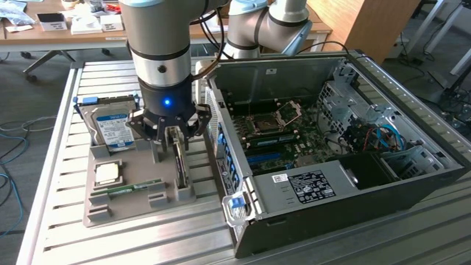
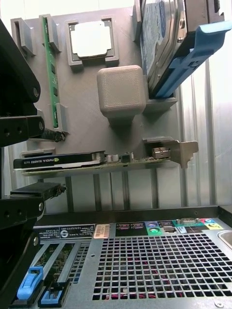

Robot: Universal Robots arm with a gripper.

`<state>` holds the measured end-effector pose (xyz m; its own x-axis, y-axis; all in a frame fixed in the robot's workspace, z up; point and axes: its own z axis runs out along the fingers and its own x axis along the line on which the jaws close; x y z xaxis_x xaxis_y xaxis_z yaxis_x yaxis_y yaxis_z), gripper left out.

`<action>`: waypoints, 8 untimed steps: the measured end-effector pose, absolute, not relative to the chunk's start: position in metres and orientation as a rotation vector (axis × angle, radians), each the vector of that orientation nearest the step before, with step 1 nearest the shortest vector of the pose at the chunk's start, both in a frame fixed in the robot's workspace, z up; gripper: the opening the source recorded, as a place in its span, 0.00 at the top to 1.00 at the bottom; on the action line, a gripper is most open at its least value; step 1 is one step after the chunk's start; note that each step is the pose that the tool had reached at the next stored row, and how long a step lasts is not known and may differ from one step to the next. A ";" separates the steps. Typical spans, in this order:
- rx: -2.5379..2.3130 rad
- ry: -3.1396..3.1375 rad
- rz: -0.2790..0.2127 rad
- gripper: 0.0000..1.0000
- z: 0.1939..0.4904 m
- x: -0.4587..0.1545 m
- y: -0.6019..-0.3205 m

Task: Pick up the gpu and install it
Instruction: 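Pick up the gpu and move the gpu toward the slot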

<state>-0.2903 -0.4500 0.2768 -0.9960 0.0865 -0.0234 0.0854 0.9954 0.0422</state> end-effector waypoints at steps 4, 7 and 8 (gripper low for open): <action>0.134 3.113 0.064 0.53 0.277 -0.290 -0.450; 0.134 3.112 0.065 0.53 0.275 -0.290 -0.450; 0.134 3.113 0.064 0.53 0.275 -0.290 -0.450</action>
